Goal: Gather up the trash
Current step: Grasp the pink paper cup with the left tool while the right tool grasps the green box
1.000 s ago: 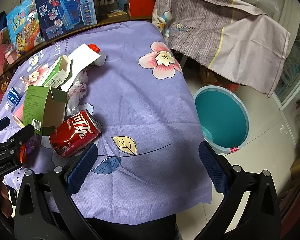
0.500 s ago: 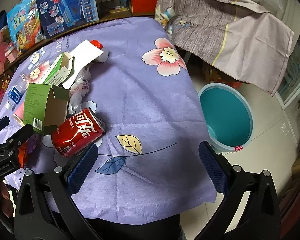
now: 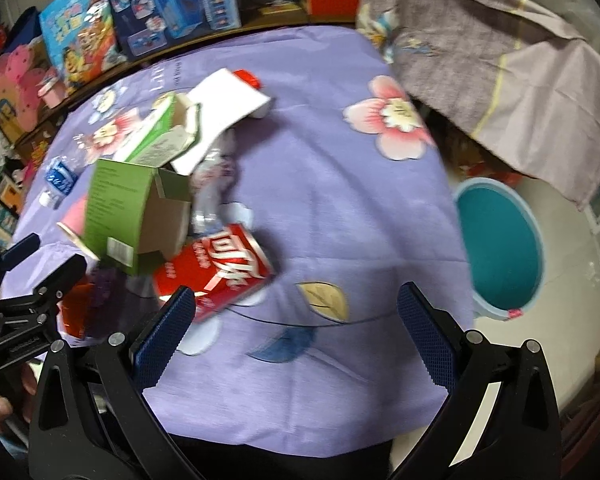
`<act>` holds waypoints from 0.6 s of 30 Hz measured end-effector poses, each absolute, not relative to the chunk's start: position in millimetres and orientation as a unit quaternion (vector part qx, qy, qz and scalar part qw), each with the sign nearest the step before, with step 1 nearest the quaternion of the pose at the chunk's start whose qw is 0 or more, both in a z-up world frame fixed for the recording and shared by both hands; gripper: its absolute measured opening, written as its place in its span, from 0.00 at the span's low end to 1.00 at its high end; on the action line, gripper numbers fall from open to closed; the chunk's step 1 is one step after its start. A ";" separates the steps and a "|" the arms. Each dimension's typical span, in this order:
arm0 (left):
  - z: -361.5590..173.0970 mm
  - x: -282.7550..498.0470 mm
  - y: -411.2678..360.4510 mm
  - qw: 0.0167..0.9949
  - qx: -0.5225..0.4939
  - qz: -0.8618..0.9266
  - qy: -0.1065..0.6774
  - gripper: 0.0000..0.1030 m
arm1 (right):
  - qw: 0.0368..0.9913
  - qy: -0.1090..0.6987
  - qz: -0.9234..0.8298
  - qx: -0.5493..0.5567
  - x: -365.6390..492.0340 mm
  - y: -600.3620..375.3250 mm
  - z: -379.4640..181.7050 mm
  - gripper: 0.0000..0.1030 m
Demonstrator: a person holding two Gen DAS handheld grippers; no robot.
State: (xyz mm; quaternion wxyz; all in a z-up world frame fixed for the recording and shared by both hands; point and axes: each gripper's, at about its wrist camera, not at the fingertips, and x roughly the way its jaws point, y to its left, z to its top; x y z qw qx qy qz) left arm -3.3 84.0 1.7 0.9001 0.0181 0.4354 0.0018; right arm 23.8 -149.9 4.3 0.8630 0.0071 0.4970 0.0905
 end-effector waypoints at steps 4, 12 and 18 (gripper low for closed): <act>-3.7 -2.1 117.2 0.896 0.018 0.008 0.443 0.97 | 0.851 0.508 0.130 0.017 37.4 -130.1 6.4 0.94; -21.0 3.6 175.9 0.890 0.000 0.020 0.456 0.97 | 0.814 0.537 0.218 0.043 64.9 -72.1 -4.1 0.84; -38.3 18.9 191.7 0.877 -0.016 0.005 0.480 0.74 | 0.787 0.565 0.241 0.056 84.0 -45.7 -23.2 0.59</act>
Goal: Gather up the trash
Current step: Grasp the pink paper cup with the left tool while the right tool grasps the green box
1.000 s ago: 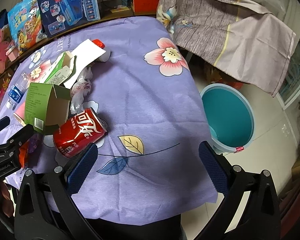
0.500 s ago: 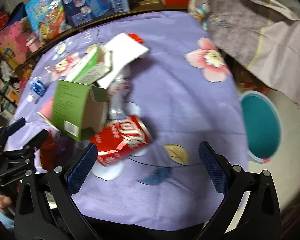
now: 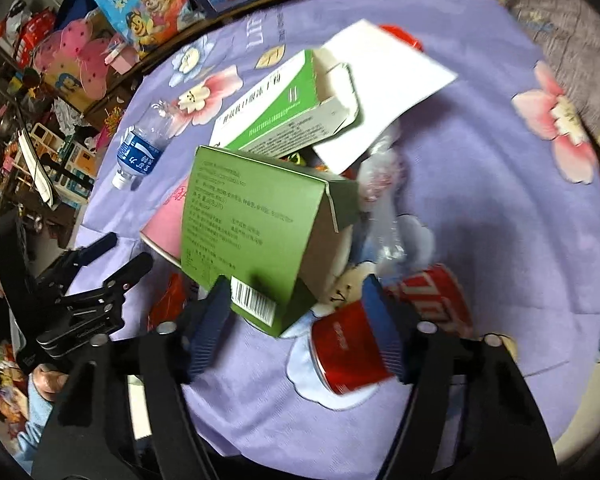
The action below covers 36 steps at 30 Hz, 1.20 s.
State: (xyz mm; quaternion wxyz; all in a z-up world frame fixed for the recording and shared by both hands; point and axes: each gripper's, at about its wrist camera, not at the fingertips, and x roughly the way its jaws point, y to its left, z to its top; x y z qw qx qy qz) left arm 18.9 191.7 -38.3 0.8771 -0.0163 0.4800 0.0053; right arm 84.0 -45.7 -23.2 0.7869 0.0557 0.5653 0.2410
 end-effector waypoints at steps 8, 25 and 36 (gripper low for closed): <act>-55.7 45.9 174.8 0.866 -0.003 -0.027 0.500 0.34 | 0.765 0.569 0.285 0.101 103.2 -21.2 -36.9 0.50; -23.9 29.9 186.9 0.876 -0.035 0.030 0.479 0.04 | 0.792 0.503 0.340 0.066 91.4 0.9 27.5 0.02; 18.3 28.3 149.1 0.895 -0.019 0.002 0.446 0.04 | 0.809 0.477 0.322 0.118 86.7 -57.0 53.2 0.02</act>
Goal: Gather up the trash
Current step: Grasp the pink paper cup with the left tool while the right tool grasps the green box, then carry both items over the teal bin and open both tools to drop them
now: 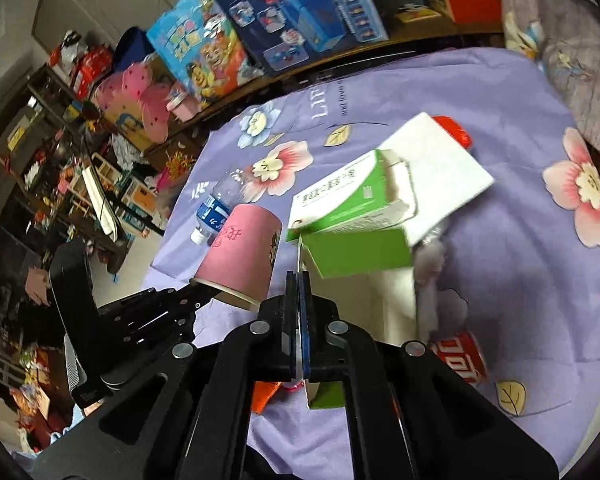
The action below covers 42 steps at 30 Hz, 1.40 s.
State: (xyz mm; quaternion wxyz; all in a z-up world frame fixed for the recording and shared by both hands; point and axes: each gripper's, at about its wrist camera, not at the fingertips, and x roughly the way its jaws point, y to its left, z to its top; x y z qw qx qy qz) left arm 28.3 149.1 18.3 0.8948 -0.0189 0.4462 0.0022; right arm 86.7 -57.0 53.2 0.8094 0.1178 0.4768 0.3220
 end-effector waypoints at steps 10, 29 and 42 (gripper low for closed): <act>3.4 33.6 134.1 0.886 -0.011 -0.003 0.464 0.04 | 0.817 0.495 0.277 0.101 78.2 -88.2 31.3 0.78; -21.4 1.2 210.3 0.879 -0.082 0.025 0.468 0.04 | 0.804 0.547 0.231 -0.034 55.7 3.8 -22.4 0.84; 14.0 14.7 159.2 0.894 -0.057 -0.027 0.444 0.04 | 0.834 0.489 0.246 0.078 74.6 -69.3 31.0 0.55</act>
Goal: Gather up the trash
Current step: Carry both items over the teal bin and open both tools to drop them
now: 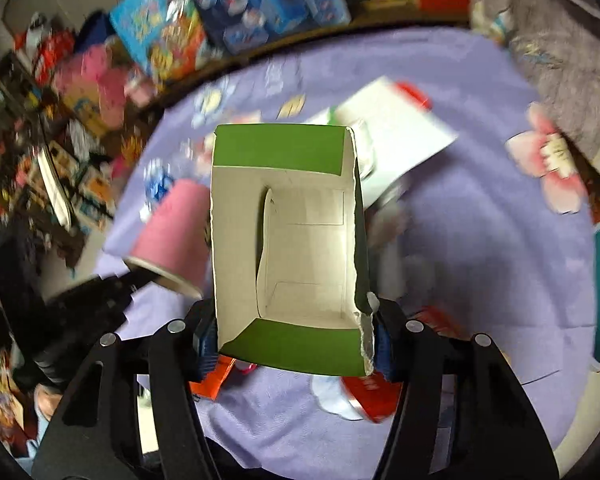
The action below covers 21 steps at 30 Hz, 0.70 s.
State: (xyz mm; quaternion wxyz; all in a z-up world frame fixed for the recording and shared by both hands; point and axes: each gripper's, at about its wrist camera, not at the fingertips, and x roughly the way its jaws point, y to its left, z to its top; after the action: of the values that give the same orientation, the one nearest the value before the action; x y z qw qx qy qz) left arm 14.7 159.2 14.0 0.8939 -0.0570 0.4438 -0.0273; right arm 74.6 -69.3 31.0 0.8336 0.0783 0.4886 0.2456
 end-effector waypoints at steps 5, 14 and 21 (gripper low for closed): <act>31.3 34.3 94.4 0.895 -0.021 -0.088 0.438 0.04 | 0.864 0.451 0.187 0.126 78.9 -150.8 57.1 0.56; 27.7 78.2 -49.4 0.870 0.048 -0.189 0.452 0.04 | 0.883 0.418 0.017 0.215 63.7 -346.4 41.6 0.57; 7.5 108.8 -151.0 0.843 0.098 -0.231 0.476 0.04 | 0.856 0.442 -0.056 0.263 62.7 -444.2 -14.1 0.58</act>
State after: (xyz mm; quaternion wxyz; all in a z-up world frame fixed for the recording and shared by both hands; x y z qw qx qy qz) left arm 108.8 -151.0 7.5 0.8431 0.0978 0.4755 -0.2311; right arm 62.7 -444.2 -14.1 0.8559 0.2633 0.4416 -0.0558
